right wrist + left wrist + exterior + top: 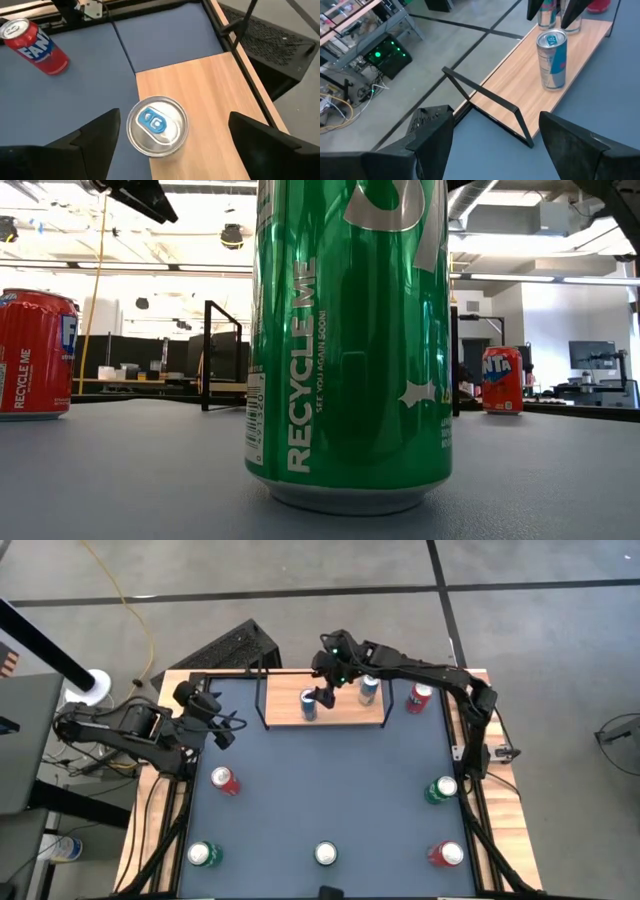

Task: Place canned beverage on shelf
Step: Put the blue soda can on the shelf aligned with the other blue soda can

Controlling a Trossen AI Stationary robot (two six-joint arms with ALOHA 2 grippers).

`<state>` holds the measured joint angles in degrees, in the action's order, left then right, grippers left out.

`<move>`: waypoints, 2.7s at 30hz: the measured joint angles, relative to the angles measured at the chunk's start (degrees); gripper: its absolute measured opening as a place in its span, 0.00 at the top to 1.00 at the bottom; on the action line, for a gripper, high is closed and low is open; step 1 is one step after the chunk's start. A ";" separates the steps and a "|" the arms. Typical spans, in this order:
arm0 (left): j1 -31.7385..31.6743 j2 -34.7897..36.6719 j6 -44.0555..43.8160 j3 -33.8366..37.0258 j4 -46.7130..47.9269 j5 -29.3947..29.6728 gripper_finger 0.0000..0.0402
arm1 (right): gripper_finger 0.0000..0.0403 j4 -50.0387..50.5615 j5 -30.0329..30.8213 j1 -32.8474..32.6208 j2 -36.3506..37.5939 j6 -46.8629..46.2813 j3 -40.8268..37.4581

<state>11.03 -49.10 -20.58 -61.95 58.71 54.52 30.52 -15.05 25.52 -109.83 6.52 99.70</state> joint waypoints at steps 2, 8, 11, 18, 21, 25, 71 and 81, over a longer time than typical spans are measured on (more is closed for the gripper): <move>0.00 0.00 0.00 0.00 0.01 0.00 0.31 | 0.09 0.29 -0.02 -0.28 -0.74 -0.01 -0.06; -0.01 0.00 0.01 0.00 0.07 -0.69 0.31 | 0.09 -0.21 -0.05 -1.23 -2.89 1.19 -0.06; -0.02 0.00 0.04 0.00 0.09 -0.72 0.31 | 0.09 0.42 0.02 -1.51 -3.23 1.47 -0.23; -0.02 0.00 -0.02 0.00 0.08 -0.74 0.31 | 0.10 -0.82 0.51 -2.32 -3.16 0.03 -0.13; -0.02 0.00 0.00 0.00 0.10 -0.74 0.31 | 0.11 -0.99 2.78 -2.61 -3.16 -0.37 -0.13; -0.02 0.00 0.00 0.00 0.10 -0.76 0.31 | 0.14 -1.07 4.08 -2.99 -4.08 -0.50 -0.20; -0.02 0.00 -0.13 -0.02 0.10 -1.70 0.31 | 0.52 15.11 6.13 -2.67 7.91 -0.55 -0.23; -0.02 0.00 -0.28 0.00 0.10 -1.60 0.31 | 0.52 14.34 6.16 -3.04 21.48 -1.82 -11.12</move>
<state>11.00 -49.10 -20.86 -61.95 58.81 52.92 44.86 -8.89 22.48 -88.35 4.70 88.58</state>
